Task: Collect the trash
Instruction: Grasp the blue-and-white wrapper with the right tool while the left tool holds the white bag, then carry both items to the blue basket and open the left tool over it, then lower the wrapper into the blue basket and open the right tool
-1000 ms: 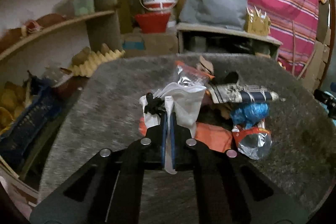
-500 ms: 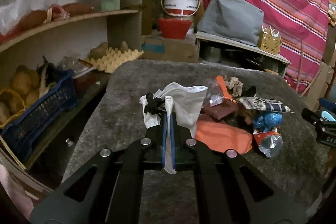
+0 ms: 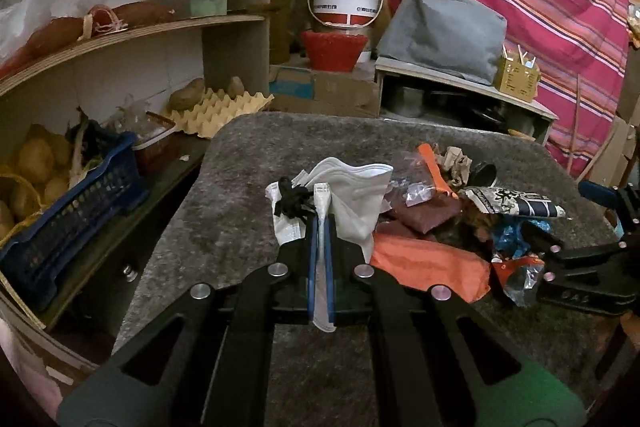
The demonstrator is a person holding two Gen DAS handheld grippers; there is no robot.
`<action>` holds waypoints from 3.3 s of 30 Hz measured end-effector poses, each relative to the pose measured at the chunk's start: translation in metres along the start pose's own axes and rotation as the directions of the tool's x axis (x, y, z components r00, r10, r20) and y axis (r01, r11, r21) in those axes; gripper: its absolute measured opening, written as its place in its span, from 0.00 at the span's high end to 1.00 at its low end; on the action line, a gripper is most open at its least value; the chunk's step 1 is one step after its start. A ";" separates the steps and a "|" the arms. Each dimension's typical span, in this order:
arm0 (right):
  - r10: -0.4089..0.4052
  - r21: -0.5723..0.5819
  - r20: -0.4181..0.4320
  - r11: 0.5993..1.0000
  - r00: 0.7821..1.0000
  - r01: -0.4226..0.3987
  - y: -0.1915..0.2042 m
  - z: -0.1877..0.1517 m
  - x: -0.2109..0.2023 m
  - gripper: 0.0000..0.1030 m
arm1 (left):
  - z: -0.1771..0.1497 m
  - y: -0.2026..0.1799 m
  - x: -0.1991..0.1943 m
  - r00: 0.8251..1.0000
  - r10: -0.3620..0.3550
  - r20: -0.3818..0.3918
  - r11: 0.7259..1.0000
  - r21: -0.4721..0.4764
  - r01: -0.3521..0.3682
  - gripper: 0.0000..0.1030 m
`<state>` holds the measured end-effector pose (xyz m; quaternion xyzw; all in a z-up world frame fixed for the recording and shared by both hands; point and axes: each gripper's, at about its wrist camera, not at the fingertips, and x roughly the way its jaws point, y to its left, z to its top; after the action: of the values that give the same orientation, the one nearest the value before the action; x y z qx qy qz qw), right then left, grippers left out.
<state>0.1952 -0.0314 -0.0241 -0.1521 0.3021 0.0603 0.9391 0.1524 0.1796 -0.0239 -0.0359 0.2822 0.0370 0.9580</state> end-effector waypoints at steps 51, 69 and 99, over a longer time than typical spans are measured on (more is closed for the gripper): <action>-0.091 0.308 0.024 0.948 0.996 0.080 -0.285 -0.091 -0.083 0.91 | 0.012 -0.270 -0.034 0.956 -0.292 0.032 0.945 0.163 0.283 0.98; -0.258 0.509 -0.091 0.818 0.962 0.267 -0.442 -0.192 -0.111 0.91 | -0.027 -0.492 -0.042 0.808 -0.585 -0.071 0.762 0.292 0.578 0.98; -0.199 0.545 -0.149 0.801 0.969 0.249 -0.447 -0.220 -0.080 0.89 | -0.044 -0.487 -0.015 0.896 -0.441 -0.058 0.853 0.283 0.438 0.05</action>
<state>0.1017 -0.5272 -0.0356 0.0925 0.3258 -0.1485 0.9291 0.1608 -0.3099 -0.0297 0.0411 0.2647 -0.2241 0.9370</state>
